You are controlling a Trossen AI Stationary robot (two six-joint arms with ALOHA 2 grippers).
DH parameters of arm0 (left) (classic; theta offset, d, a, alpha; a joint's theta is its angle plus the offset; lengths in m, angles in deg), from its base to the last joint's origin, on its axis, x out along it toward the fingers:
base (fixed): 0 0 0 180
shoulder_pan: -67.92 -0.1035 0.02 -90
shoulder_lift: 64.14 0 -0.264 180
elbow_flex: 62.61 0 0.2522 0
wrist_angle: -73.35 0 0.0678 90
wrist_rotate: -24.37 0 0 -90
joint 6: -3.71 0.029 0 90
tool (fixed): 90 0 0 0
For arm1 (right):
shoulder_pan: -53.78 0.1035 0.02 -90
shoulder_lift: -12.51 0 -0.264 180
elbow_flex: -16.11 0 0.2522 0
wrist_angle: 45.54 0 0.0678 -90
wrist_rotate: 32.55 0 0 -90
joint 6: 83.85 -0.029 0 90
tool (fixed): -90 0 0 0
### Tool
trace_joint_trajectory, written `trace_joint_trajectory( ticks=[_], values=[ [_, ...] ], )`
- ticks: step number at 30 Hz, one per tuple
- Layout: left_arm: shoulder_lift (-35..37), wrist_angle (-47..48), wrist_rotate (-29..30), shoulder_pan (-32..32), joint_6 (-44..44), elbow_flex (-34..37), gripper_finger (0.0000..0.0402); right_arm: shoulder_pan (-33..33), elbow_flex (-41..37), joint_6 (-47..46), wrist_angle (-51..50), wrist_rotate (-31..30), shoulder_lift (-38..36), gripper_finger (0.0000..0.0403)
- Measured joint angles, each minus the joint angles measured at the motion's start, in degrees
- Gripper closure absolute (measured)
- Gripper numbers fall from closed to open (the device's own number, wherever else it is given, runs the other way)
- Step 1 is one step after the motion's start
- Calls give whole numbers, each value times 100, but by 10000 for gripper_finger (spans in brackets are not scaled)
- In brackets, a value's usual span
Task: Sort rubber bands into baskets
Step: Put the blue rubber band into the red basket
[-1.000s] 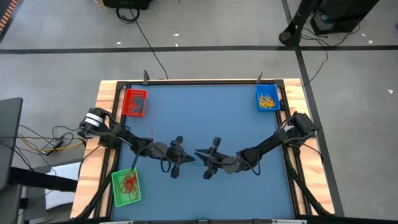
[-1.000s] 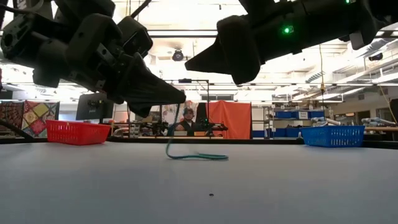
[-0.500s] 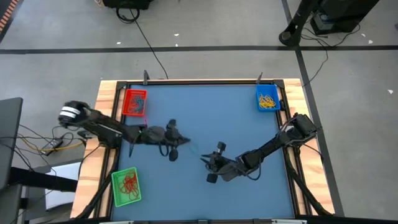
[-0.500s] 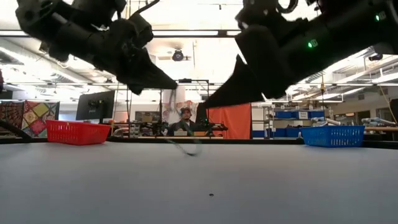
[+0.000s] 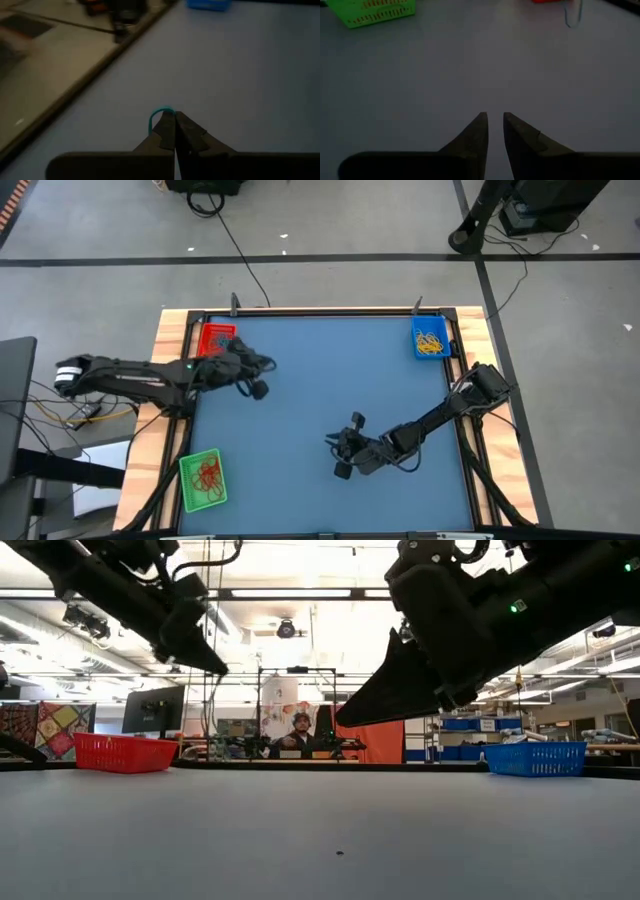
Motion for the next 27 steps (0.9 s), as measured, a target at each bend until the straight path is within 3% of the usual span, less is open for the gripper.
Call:
trace_joint_trajectory(
  ticks=[10,17,27],
  values=[
    [1412,1787,1394,-811,-790,-148,397,-109,0,-449,-271,16,0,336],
    [1971,2757,1661,-1375,-952,-188,397,-103,0,-463,-277,20,0,336],
    [2002,3620,1655,-2070,-1759,-170,396,-103,0,-195,-299,353,0,333]
  ],
)
